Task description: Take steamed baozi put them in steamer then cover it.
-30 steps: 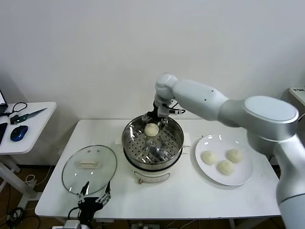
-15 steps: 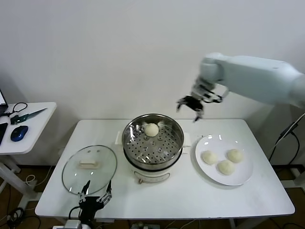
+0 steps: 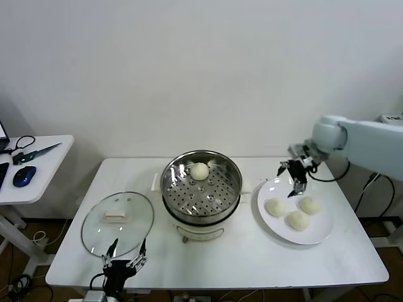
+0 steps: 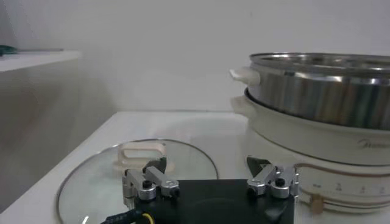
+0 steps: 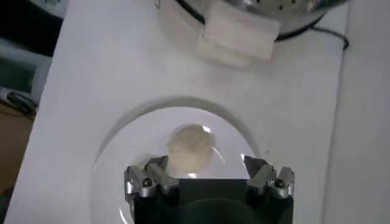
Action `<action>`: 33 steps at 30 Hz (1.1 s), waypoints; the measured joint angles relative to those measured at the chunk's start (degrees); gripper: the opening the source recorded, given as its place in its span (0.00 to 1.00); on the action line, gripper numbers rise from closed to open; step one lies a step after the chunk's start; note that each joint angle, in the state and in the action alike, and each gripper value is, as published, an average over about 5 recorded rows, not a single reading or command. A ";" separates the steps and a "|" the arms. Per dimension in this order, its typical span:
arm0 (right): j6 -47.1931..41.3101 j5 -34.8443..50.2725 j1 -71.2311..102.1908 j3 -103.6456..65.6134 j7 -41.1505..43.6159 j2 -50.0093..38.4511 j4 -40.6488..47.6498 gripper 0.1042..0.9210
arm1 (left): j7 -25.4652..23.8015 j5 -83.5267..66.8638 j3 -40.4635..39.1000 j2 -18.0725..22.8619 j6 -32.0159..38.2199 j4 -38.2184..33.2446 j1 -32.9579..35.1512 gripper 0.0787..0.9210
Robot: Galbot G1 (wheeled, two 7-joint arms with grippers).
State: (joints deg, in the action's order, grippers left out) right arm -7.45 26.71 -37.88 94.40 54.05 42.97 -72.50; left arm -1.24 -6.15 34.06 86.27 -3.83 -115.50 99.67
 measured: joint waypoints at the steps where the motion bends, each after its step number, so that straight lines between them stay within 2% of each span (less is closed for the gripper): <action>1: -0.74 -0.31 1.41 -0.94 -0.25 -0.02 0.48 0.88 | 0.00 0.00 0.09 0.00 0.00 0.07 0.05 0.88; 15: -6.64 -5.51 18.13 -12.94 -2.68 3.21 8.97 0.88 | 0.04 0.09 0.62 0.03 -0.09 0.78 0.19 0.88; 18: -7.34 -6.19 20.39 -14.88 -3.10 4.11 10.48 0.83 | 0.06 0.08 0.64 0.04 -0.08 0.96 0.12 0.88; 25: -8.29 -6.98 22.76 -17.33 -3.31 5.13 12.10 0.61 | 0.23 0.02 0.72 0.09 0.00 0.88 0.08 0.88; 33: -8.23 -4.56 17.99 -14.72 -2.40 4.81 10.18 0.57 | 0.53 0.01 0.77 0.07 0.05 0.30 0.52 0.88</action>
State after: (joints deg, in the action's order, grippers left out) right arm -15.68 22.15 -19.88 79.67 51.65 47.78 -62.32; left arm -0.71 -6.14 34.82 86.35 -3.77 -115.20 100.19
